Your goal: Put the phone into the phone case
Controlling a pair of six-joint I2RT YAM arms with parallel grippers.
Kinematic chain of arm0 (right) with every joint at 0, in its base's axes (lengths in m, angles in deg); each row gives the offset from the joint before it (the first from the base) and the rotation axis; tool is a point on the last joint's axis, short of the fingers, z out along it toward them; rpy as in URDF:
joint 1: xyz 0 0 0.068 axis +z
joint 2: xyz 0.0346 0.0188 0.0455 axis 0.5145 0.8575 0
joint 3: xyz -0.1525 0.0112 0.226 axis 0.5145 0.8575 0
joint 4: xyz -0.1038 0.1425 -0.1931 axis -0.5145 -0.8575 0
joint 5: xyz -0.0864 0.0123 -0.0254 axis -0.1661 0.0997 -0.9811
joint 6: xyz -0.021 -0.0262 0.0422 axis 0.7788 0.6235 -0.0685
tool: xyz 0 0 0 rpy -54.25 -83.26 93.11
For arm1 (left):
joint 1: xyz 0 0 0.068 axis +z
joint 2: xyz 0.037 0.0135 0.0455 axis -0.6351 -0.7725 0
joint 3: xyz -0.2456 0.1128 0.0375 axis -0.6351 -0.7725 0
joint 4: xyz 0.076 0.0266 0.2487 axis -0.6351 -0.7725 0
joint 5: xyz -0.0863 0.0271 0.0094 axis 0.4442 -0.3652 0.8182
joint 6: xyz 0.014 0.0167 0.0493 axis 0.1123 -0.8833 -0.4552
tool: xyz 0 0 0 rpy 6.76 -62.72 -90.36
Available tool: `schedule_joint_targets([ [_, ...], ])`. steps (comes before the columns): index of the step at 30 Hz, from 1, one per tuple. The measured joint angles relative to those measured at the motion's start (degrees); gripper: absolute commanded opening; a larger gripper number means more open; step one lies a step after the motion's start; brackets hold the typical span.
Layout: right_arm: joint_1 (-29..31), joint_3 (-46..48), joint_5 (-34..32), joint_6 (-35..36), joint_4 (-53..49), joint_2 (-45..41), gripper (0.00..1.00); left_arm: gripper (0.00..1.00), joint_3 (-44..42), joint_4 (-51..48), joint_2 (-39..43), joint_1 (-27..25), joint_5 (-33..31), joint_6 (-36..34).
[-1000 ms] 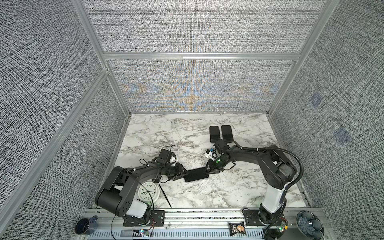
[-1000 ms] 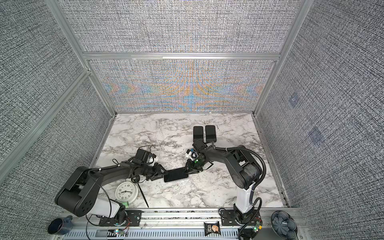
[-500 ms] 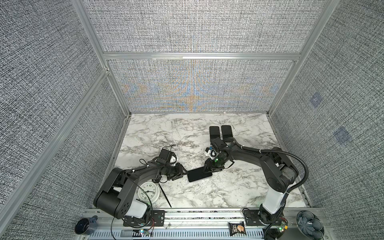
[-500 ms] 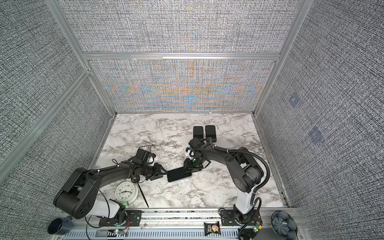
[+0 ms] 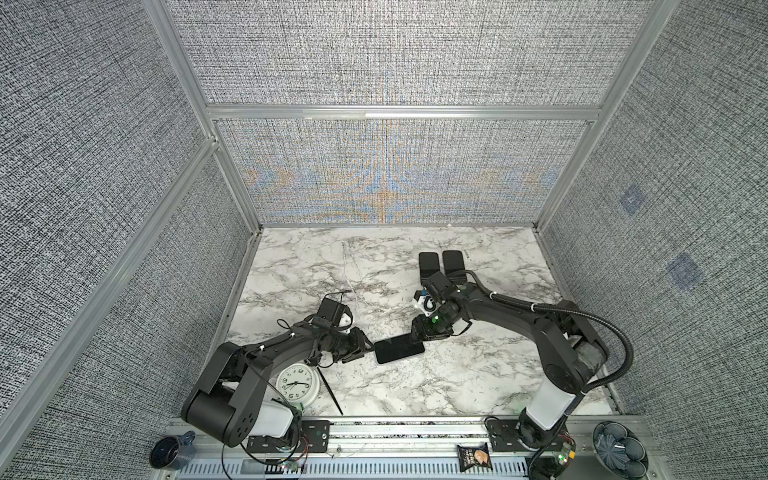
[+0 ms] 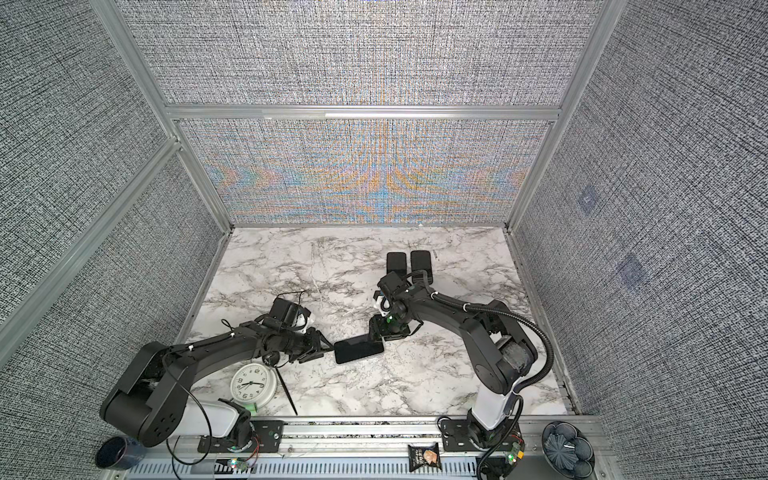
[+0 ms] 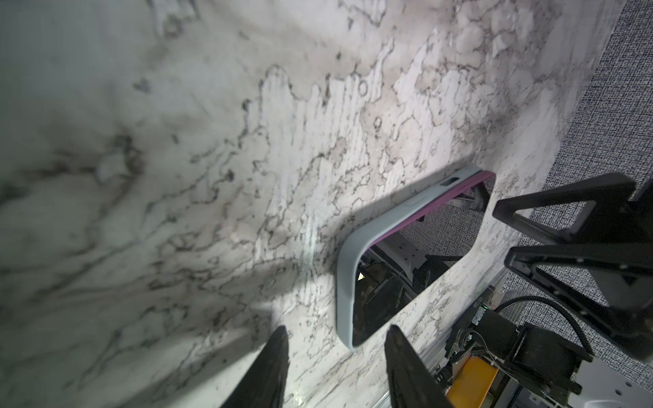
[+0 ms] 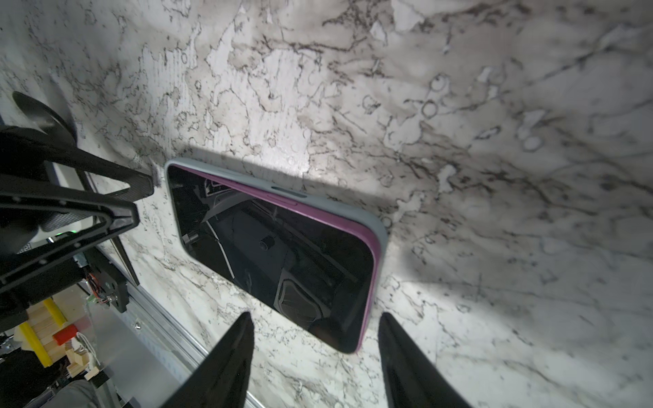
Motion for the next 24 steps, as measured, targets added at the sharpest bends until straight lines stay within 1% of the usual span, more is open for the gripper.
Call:
schedule_joint_targets([
  [3, 0.2, 1.9, -1.1, 0.0, -0.4, -2.2, 0.45, 0.47, 0.0, -0.6, 1.3, -0.8, 0.0, 0.8],
  [5, 0.5, 3.0, -1.7, -0.1, -0.3, -3.4, 0.42, 0.47, 0.0, -0.6, 1.7, -1.6, 0.0, 1.6],
  [10, 1.0, 5.5, -2.3, -0.7, 0.6, -4.9, 0.41, 0.47, 0.5, -0.6, 1.2, -3.8, -0.1, 3.4],
  [16, 1.4, 7.6, -2.5, -1.7, 1.9, -4.5, 0.41, 0.46, 1.4, 0.2, -1.6, -6.1, -0.5, 5.8],
  [24, 1.4, 7.7, -2.3, -2.1, 3.0, -3.9, 0.38, 0.46, 1.9, 1.9, -3.7, -7.0, -1.1, 6.2],
])
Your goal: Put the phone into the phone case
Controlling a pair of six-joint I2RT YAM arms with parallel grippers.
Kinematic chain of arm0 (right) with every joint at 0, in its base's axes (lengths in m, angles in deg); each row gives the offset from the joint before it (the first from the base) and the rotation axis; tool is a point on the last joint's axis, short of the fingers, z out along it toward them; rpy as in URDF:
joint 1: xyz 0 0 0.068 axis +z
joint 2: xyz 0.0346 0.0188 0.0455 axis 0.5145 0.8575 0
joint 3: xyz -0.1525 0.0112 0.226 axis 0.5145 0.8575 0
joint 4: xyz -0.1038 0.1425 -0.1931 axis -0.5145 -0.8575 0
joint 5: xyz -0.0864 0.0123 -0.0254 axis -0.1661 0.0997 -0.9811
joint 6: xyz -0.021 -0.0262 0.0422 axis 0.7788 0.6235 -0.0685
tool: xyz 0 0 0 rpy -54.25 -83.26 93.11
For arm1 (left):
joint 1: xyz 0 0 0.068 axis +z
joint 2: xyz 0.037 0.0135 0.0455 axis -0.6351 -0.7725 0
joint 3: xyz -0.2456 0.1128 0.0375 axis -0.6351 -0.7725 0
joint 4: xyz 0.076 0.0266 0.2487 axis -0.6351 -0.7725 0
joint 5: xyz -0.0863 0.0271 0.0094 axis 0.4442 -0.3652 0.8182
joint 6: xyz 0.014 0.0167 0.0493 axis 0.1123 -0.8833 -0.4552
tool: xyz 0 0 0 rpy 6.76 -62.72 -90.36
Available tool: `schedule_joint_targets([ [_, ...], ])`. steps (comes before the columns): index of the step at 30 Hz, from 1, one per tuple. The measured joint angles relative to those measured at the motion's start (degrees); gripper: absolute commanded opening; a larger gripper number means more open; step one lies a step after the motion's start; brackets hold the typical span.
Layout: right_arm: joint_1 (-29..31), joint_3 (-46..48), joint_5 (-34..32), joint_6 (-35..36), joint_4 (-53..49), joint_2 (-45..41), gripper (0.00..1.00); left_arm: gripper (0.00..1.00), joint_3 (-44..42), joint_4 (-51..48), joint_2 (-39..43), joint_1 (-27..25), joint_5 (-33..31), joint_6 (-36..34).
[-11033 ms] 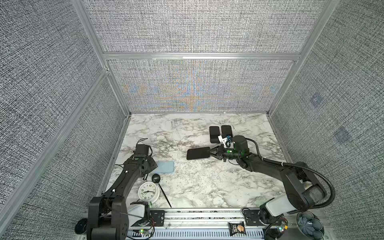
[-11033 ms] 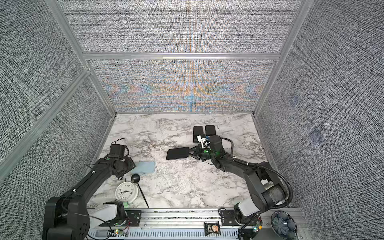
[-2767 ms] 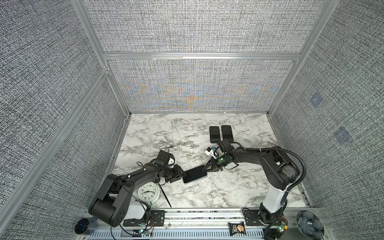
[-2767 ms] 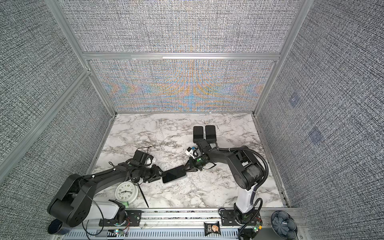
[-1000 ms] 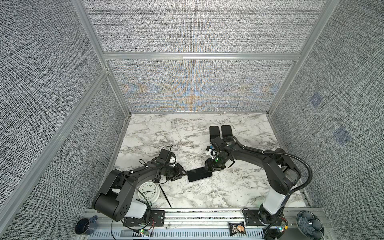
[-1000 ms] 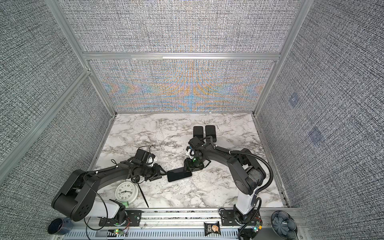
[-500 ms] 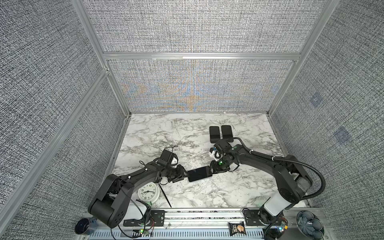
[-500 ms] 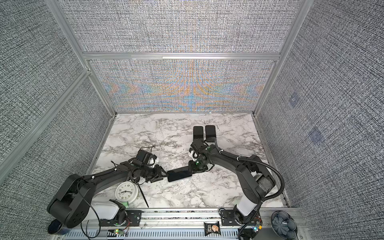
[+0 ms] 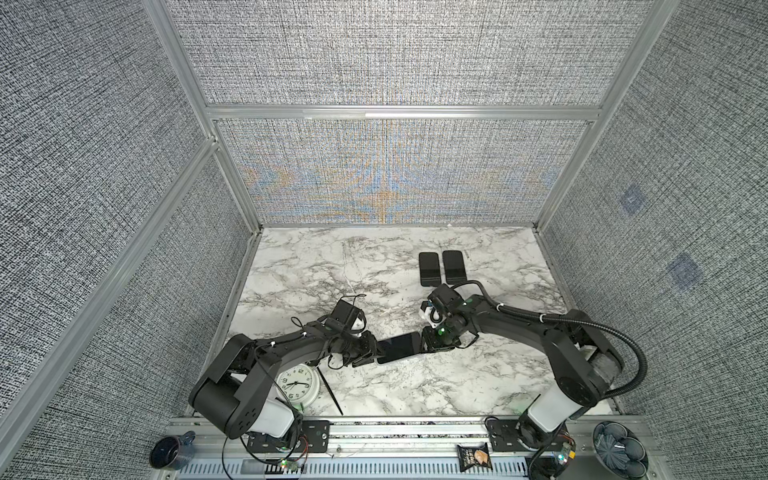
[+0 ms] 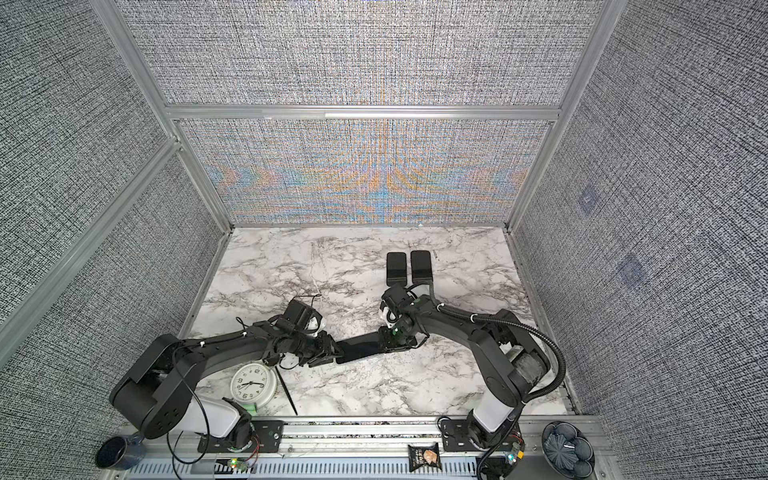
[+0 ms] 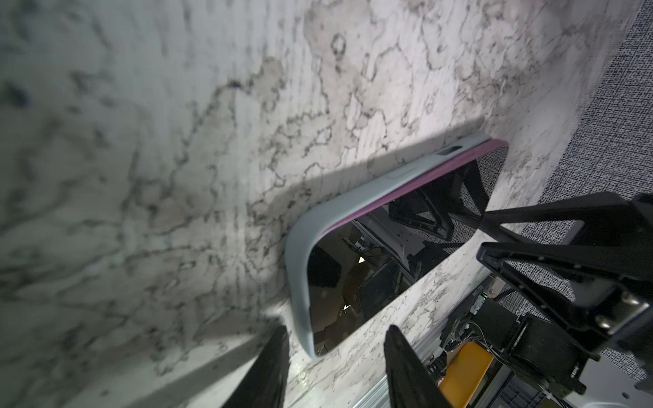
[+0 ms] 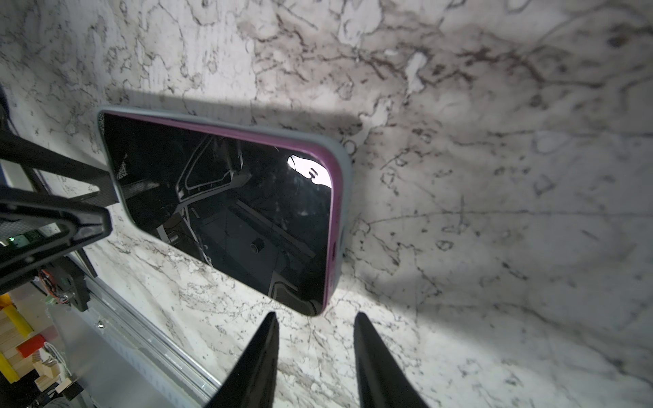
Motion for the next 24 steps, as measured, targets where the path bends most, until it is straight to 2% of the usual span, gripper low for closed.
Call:
schedule_joint_targets([
  [24, 0.5, -0.4, 0.8, -0.6, 1.2, 1.2, 0.24, 0.45, 0.0, 1.2, -0.9, 0.0, -0.2, 0.0],
])
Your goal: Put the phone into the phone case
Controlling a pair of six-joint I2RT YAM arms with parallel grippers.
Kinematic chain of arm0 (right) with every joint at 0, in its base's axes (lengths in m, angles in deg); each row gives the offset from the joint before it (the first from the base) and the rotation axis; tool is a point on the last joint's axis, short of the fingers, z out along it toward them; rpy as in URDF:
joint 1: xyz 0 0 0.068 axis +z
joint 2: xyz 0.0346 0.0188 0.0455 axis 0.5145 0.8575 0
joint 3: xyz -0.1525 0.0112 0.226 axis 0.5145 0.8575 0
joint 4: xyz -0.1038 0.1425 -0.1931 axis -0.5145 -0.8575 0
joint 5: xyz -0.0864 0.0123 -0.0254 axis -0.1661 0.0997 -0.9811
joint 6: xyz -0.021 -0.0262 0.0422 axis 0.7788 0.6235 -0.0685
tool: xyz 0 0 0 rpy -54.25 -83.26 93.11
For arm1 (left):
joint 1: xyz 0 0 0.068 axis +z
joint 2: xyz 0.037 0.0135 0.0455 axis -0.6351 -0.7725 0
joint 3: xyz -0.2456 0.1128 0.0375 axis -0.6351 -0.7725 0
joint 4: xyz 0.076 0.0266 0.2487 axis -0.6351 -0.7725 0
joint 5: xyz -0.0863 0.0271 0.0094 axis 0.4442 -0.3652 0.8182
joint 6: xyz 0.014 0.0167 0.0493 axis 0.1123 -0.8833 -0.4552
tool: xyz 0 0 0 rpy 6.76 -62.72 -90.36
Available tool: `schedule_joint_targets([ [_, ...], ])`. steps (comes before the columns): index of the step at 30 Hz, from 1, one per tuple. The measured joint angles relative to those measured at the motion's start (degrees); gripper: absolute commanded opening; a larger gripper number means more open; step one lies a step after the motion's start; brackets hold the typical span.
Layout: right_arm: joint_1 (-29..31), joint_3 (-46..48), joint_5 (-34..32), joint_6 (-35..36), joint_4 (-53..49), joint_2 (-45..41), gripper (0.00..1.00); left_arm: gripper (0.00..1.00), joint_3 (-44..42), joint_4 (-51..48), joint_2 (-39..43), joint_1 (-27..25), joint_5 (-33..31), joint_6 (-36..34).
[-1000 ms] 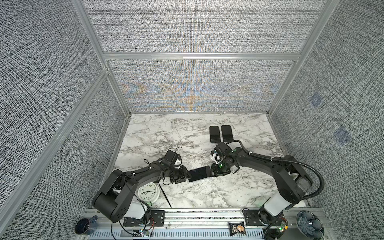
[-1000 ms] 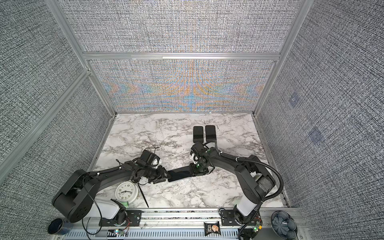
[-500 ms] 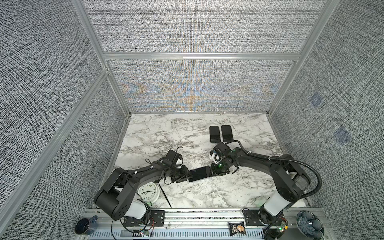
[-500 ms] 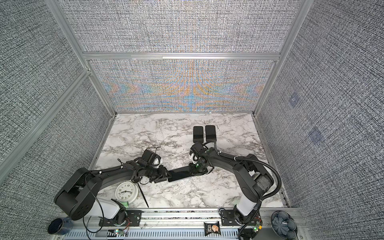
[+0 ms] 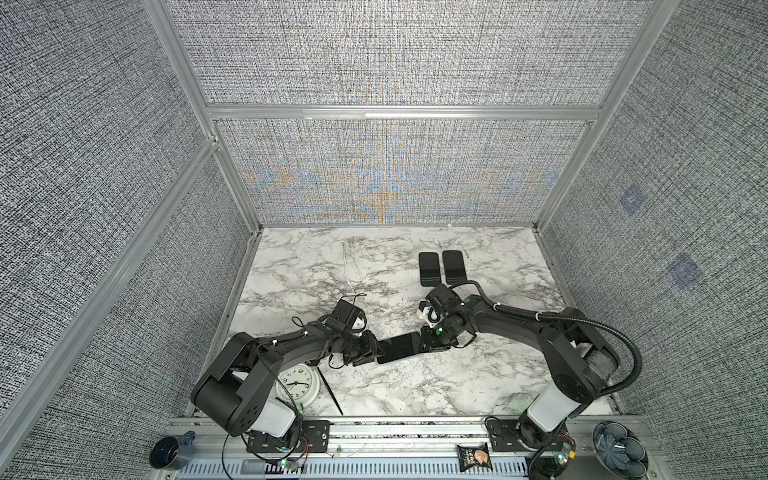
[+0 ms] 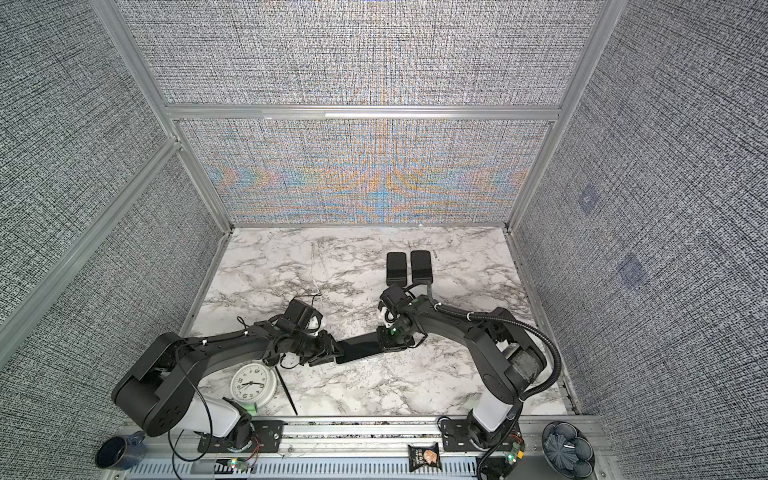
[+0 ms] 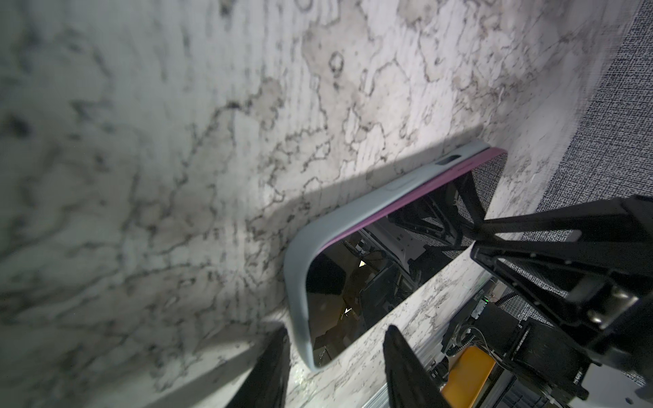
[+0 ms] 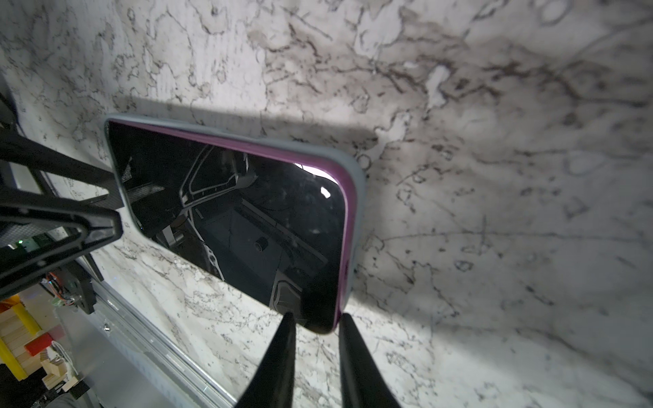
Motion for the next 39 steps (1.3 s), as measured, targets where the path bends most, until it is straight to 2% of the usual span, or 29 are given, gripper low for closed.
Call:
schedule_joint_targets([
  [24, 0.6, -0.4, -1.2, -0.5, -0.8, 0.7, 0.16, 0.45, 0.3, 1.0, -1.2, 0.1, 0.9, 0.0],
  [39, 1.0, -0.9, -1.5, -1.1, -1.1, 1.2, 0.14, 0.44, 0.5, 0.8, -1.6, 0.1, 1.1, 0.0],
])
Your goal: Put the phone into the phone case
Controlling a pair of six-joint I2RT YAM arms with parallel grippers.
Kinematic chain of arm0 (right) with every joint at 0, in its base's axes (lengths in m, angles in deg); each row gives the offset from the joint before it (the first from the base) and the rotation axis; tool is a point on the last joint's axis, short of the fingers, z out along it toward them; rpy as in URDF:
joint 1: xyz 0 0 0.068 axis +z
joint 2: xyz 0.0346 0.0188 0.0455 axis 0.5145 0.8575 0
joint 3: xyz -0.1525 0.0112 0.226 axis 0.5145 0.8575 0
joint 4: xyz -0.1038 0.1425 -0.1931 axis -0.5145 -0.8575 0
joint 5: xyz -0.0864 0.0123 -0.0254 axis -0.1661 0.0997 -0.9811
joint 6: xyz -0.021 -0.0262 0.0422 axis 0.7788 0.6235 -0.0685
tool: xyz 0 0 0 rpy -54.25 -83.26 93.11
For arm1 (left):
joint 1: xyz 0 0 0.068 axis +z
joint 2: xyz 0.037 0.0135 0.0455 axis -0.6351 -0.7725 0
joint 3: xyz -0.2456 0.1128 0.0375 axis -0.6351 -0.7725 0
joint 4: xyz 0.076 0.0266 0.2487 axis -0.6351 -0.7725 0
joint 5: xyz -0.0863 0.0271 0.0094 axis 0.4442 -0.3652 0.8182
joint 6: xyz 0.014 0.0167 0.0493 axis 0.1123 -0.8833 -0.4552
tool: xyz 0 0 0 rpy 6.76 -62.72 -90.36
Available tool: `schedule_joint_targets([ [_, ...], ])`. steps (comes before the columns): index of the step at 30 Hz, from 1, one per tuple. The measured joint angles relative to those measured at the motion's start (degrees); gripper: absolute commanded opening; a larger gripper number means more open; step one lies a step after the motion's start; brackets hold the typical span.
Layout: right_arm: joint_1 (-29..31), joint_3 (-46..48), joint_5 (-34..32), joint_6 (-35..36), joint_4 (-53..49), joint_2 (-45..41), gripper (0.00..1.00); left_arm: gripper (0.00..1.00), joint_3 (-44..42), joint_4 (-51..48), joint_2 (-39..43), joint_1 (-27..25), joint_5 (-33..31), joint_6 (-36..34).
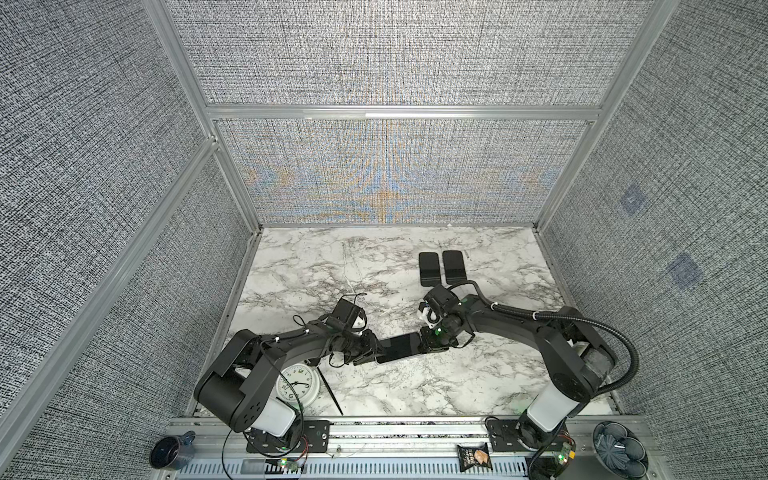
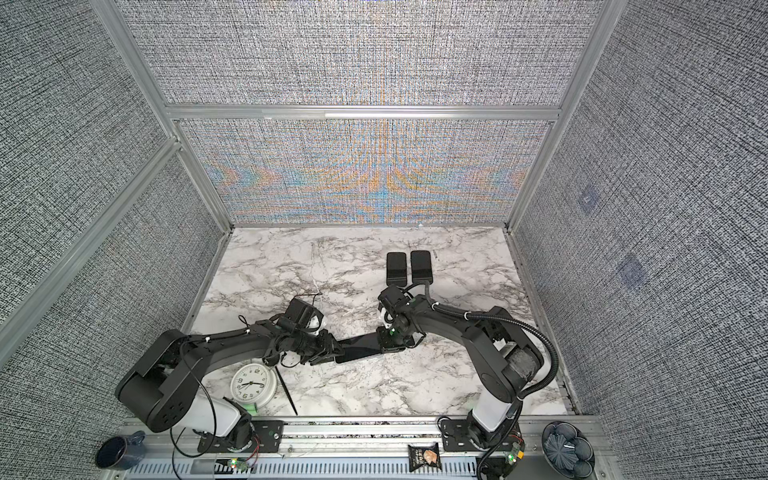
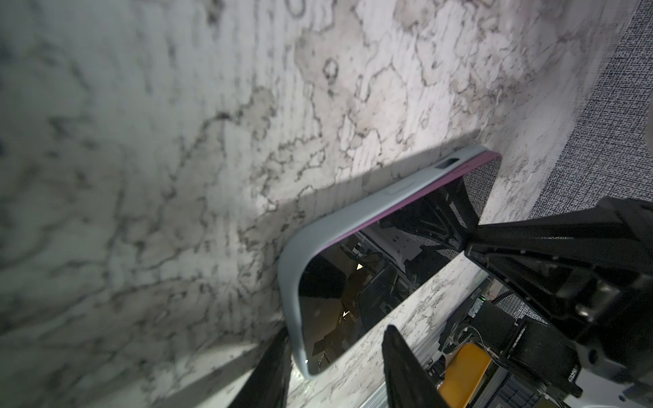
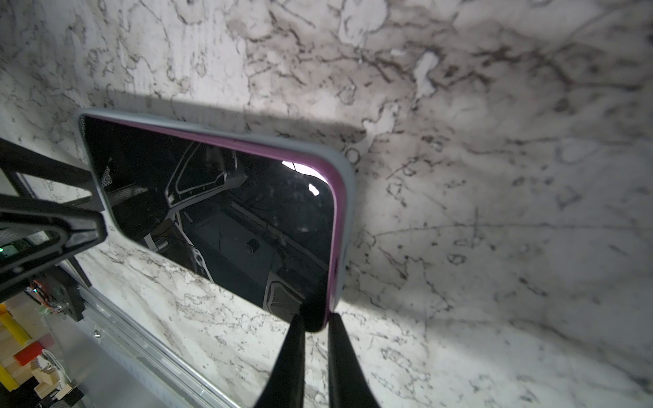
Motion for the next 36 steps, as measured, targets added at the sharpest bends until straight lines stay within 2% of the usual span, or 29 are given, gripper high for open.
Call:
schedule_joint_targets([
  [25, 0.6, -0.7, -1.2, -1.0, -1.0, 0.5, 0.12, 0.44, -0.2, 0.0, 0.7, 0.0, -0.5, 0.0],
  [32, 3.3, 0.0, -3.5, -3.3, -0.8, -5.1, 0.24, 0.48, -1.0, -2.9, 5.0, -0.1, -3.4, 0.0],
  [36, 4.9, 1.3, -6.7, -6.5, -0.3, -7.5, 0.26, 0.53, -1.6, -5.1, 7.7, -0.9, -4.5, 1.1],
])
